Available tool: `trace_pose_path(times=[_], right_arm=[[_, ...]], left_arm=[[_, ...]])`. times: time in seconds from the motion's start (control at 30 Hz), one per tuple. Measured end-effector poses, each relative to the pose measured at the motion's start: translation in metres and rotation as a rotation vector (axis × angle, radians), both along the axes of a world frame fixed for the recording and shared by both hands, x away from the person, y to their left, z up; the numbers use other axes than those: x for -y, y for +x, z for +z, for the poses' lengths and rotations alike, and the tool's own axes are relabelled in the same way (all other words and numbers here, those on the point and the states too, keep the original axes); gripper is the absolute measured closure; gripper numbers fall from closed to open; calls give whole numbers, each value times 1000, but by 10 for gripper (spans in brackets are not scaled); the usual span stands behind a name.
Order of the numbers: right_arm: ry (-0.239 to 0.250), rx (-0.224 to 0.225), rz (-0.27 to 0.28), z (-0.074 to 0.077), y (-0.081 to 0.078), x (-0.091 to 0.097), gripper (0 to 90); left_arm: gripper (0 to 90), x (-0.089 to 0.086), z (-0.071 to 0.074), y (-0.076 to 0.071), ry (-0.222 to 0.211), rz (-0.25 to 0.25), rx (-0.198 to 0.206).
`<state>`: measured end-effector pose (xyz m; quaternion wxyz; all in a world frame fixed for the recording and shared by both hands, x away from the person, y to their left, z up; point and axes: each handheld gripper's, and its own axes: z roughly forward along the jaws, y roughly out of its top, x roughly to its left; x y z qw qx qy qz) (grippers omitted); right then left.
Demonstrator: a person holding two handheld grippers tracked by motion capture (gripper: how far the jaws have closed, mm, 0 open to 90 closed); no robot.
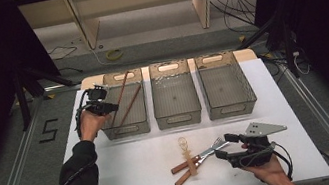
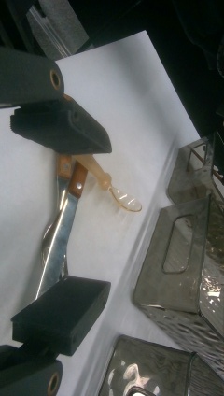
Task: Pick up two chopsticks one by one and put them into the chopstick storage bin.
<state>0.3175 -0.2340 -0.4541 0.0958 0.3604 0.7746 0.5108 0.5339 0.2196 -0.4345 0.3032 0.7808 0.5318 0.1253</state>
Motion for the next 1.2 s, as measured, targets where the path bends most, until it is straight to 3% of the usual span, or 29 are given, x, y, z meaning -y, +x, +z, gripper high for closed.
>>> trace_pose_path(times=[0.3, 0.5, 0.87, 1.2], right_arm=[[-1, 0, -1, 0, 0, 0, 288], [-13, -6, -6, 0, 0, -1, 288], [-37, -14, -8, 3, -2, -7, 288], [-44, -32, -17, 4, -1, -11, 289]], left_arm=[[657, -2, 7, -7, -23, 2, 7], [536, -2, 20, -24, -68, -6, 58], [429, 0, 26, -58, -131, -35, 125], [349, 0, 30, -74, -197, -61, 178]])
